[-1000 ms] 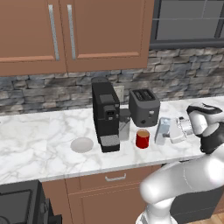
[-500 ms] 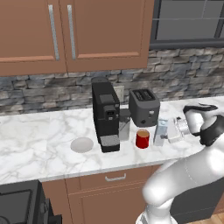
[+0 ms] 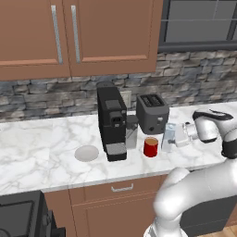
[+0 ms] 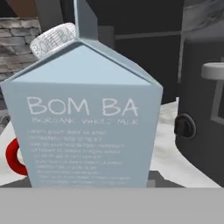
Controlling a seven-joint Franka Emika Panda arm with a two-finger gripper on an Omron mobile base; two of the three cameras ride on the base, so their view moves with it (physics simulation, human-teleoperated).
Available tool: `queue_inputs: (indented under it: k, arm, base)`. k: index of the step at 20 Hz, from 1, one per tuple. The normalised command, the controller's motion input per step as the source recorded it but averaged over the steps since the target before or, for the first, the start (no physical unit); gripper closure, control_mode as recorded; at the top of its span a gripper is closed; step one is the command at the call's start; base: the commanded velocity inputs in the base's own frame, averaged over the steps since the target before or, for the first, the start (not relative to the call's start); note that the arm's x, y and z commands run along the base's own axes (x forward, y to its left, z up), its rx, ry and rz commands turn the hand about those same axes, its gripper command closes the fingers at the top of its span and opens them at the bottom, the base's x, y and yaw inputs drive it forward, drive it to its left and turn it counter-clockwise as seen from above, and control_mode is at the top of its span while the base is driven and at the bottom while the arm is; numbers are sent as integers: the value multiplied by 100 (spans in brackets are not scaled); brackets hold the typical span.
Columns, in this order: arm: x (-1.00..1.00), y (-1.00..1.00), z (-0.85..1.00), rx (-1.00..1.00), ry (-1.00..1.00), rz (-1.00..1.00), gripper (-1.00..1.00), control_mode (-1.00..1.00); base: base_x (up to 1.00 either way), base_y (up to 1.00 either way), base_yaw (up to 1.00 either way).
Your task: Take a sugar cube from the saucer and place it inside the coffee. Then, grab milk from the fridge and place it next to the coffee on the counter to sweeten the coffee.
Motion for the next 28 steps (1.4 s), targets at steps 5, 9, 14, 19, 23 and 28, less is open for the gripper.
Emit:
queue_inputs:
  k: [5,9,14,19,23,28]
  arm:
    - [-14,0,0,-1,-5,0,-100,-100]
    - [-23,0,0,-2,-13,-1,-100,-100]
    - [-28,-4,0,-1,-17,-3,-100,-100]
    - [-49,-28,4,0,-20,-11,-100,-100]
    - [-73,-29,23,0,-36,-9,-100,-100]
    - [-100,-5,66,-16,-84,0,-100,-100]
  base:
    - [0,0,0]
    - [0,0,0]
    - [0,0,0]
    - [0,0,0]
    - [0,0,0]
    - [0,0,0]
